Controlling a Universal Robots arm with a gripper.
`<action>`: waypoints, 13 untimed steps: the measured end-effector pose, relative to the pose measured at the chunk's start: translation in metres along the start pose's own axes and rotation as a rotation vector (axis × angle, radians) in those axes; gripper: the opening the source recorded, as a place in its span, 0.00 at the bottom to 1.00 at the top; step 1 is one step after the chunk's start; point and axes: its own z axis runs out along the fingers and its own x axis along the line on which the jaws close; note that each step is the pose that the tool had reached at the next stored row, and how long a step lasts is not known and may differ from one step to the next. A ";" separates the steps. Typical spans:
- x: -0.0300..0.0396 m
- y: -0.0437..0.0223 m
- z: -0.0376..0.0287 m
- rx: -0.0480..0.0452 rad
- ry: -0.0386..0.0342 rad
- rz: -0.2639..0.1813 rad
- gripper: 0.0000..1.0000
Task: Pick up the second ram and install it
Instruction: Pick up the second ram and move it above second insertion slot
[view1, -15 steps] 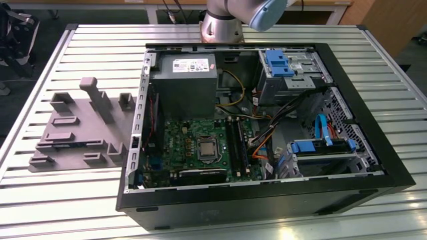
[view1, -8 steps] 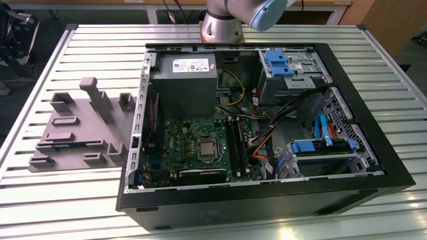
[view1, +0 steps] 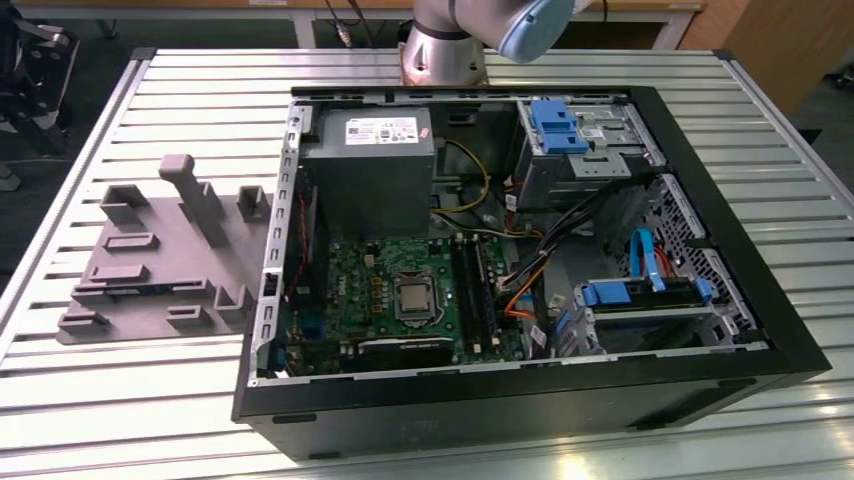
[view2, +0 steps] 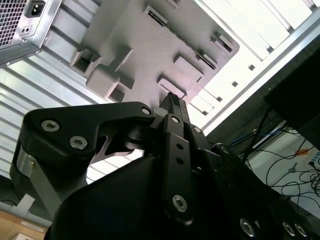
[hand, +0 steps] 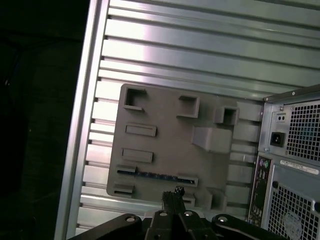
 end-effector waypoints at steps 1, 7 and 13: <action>0.0000 0.0000 0.0000 -0.0001 0.0001 -0.003 0.11; 0.0000 0.0000 0.0000 -0.0004 0.0005 -0.023 0.11; 0.0000 0.0000 0.0000 -0.0007 0.0009 -0.042 0.11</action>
